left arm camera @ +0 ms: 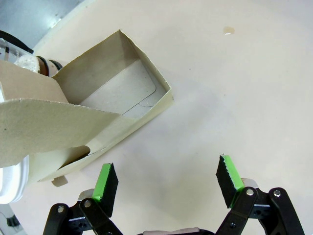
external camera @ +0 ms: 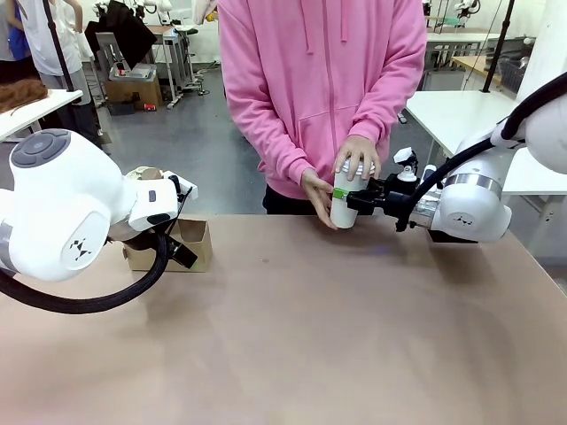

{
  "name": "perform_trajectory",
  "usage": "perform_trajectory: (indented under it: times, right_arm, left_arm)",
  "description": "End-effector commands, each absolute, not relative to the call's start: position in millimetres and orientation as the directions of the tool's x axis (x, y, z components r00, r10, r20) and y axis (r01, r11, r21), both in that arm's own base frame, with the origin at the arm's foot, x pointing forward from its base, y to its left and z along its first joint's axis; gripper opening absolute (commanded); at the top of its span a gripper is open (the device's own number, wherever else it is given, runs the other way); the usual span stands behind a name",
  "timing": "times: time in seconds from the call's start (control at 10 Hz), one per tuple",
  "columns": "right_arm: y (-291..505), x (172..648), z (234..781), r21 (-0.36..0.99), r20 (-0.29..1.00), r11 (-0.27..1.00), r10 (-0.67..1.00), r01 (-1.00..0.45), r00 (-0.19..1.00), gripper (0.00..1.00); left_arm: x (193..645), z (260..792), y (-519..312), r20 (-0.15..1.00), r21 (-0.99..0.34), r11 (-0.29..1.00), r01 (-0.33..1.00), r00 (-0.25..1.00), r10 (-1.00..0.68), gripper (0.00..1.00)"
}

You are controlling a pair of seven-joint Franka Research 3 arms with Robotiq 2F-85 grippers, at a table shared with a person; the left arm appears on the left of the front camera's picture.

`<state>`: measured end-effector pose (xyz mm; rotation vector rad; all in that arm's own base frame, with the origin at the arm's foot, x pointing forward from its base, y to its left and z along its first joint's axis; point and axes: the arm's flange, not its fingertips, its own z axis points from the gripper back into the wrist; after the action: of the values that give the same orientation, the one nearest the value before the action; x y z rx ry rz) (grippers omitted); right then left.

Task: Pour a drink into a cup and package it in a carrier.
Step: When a person places the Paper Cup Lid on the 600 ml Paper Cup , lift the 600 ml Paper Cup.

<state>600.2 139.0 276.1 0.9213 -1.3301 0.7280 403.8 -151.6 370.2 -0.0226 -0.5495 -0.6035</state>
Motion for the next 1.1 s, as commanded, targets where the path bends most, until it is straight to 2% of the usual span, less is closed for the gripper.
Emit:
perform_trajectory:
  times: [0.0,1.0]
  right_arm:
    - [142.4,600.3,279.1,0.137,0.991,0.472,-0.07,-0.871,0.118,0.8]
    - [142.4,600.3,279.1,0.137,0.991,0.472,-0.07,-0.871,0.118,0.8]
  left_arm:
    - [403.6,370.5,-151.6,0.498,0.135,0.827,0.545,0.684,-0.532,1.0]
    - [403.6,370.5,-151.6,0.498,0.135,0.827,0.545,0.684,-0.532,1.0]
